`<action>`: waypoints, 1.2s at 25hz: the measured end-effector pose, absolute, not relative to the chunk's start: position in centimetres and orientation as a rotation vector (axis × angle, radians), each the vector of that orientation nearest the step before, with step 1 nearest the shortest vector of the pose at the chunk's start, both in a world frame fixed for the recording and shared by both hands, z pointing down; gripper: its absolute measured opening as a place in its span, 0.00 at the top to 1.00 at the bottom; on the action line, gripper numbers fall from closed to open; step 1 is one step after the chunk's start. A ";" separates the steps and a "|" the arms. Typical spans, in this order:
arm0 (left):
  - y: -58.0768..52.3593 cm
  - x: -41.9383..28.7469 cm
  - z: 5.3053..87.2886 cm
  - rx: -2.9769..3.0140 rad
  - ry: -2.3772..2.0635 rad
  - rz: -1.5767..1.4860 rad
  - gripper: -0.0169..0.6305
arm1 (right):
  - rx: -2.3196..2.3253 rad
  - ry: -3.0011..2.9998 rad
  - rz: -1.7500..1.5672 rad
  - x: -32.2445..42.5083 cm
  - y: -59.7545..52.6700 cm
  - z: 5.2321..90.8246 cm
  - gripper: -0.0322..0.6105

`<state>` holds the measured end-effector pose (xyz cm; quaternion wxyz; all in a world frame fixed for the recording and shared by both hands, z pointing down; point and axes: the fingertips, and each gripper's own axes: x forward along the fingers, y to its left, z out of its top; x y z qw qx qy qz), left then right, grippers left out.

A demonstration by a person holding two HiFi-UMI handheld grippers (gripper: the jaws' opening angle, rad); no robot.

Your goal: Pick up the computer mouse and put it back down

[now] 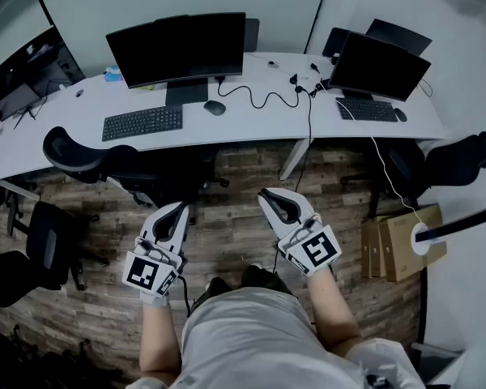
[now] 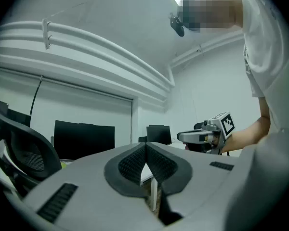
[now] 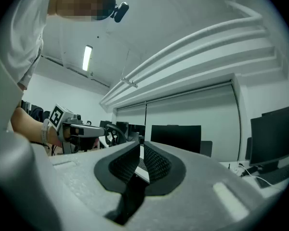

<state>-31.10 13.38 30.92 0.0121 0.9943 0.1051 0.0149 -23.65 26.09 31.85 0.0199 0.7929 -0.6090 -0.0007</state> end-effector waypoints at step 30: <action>15.2 -19.7 37.5 3.052 0.218 0.274 0.97 | 2.525 -1.874 0.050 -8.7 30.4 35.3 0.53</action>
